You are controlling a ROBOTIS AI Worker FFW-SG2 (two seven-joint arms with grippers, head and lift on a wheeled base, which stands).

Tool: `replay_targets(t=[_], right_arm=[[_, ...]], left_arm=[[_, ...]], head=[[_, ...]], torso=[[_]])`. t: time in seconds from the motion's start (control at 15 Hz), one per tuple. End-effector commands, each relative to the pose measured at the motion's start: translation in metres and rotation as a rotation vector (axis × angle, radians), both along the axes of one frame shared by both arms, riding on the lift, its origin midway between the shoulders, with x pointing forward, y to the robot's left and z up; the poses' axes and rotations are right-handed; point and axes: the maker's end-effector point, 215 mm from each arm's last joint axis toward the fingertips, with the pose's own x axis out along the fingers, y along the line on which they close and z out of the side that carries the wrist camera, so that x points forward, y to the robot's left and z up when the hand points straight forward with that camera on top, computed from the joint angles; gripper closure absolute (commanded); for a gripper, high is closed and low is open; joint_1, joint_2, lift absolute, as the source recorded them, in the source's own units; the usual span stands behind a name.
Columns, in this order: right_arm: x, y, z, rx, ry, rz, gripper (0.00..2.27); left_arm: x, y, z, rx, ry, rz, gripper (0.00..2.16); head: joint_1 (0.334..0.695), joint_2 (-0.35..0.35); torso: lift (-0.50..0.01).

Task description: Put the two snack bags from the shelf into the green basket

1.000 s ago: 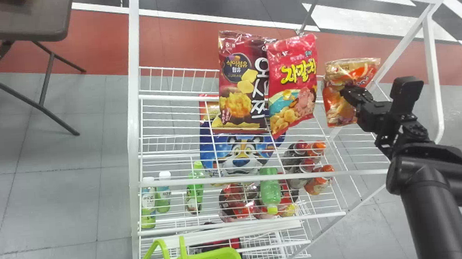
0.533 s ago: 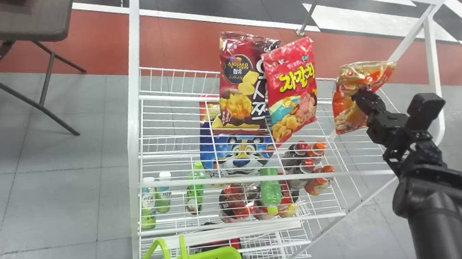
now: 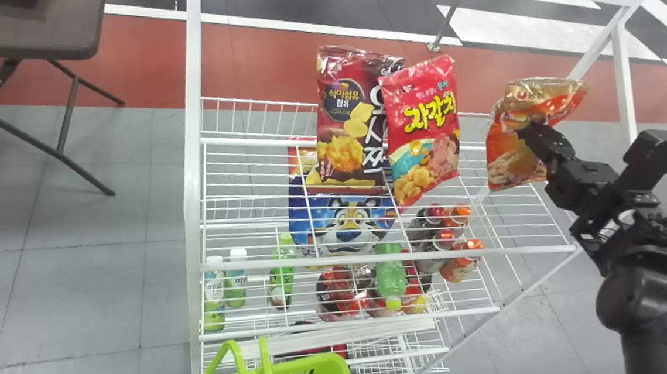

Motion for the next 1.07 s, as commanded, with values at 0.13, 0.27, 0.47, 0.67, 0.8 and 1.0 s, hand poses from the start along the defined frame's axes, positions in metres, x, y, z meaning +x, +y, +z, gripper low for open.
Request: replay_targets(t=[0.13, 0.27, 0.47, 0.67, 0.8, 1.0], right_arm=[[-0.047, 0.037, -0.007, 0.164, 0.122, 0.055, 2.24], [-0.075, 0.059, -0.026, 0.271, 0.211, 0.096, 2.24], [-0.119, 0.108, -0.054, 0.43, 0.349, 0.181, 2.24], [-0.168, 0.161, -0.084, 0.552, 0.541, 0.238, 2.24], [-0.197, 0.199, -0.097, 0.6, 0.655, 0.281, 2.24], [-0.244, 0.258, -0.127, 0.66, 0.849, 0.362, 2.24]], left_arm=[[0.0, -0.001, 0.003, -0.005, -0.005, -0.002, 1.8], [0.0, -0.002, 0.003, -0.008, -0.004, -0.002, 1.81], [-0.002, -0.004, 0.006, -0.012, -0.007, -0.008, 1.8], [-0.002, -0.004, 0.006, -0.01, -0.007, -0.008, 1.81], [-0.003, -0.005, 0.006, -0.012, -0.006, -0.007, 1.81], [-0.004, -0.006, 0.008, -0.016, -0.006, -0.01, 1.81]], head=[[0.695, -0.35], [0.695, -0.35], [0.695, -0.35], [0.695, -0.35], [0.695, -0.35], [0.695, -0.35]], torso=[[-0.011], [-0.011], [-0.011], [-0.011], [-0.011], [-0.011]])
